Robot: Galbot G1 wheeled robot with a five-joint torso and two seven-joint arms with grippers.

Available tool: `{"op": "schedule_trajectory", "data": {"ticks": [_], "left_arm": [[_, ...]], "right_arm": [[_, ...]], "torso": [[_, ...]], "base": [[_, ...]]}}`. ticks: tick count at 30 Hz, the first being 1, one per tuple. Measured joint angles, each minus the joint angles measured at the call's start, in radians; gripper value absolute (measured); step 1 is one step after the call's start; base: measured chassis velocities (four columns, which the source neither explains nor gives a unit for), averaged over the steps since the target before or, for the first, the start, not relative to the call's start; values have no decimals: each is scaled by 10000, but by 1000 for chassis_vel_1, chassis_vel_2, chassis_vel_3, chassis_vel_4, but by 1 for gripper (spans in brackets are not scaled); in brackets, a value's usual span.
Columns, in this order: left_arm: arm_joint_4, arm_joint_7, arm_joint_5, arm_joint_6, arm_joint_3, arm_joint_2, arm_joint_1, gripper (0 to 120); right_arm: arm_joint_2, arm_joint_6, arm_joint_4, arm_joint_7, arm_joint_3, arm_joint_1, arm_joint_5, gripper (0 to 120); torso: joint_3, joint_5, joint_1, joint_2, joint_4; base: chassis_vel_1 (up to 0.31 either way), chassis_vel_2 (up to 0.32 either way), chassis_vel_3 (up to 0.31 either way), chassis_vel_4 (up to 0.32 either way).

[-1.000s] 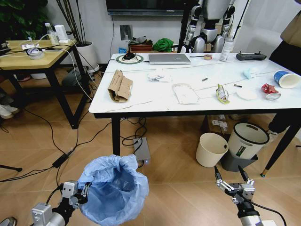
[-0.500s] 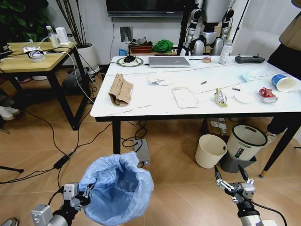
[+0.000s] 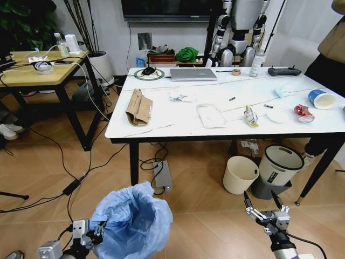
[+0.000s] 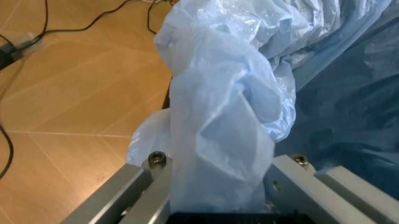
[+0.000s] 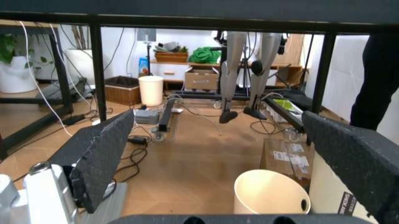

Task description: Pick up the trash bin and place the trash from the table into it.

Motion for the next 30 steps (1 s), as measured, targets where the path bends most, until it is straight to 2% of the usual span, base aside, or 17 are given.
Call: {"op": "schedule_trajectory", "data": {"ticks": [24, 30], "left_arm": [[80, 99, 127, -80, 92, -6, -75, 0], [54, 372, 697, -374, 88, -75, -92, 0]], "right_arm": [[15, -15, 92, 1, 37, 0, 4, 100], [7, -24, 102, 4, 44, 16, 5, 100]], "torso": [[615, 0, 439, 1052, 0], [787, 0, 577, 1362, 0]], "base": [[0, 0, 0, 0], [0, 0, 0, 0]]}}
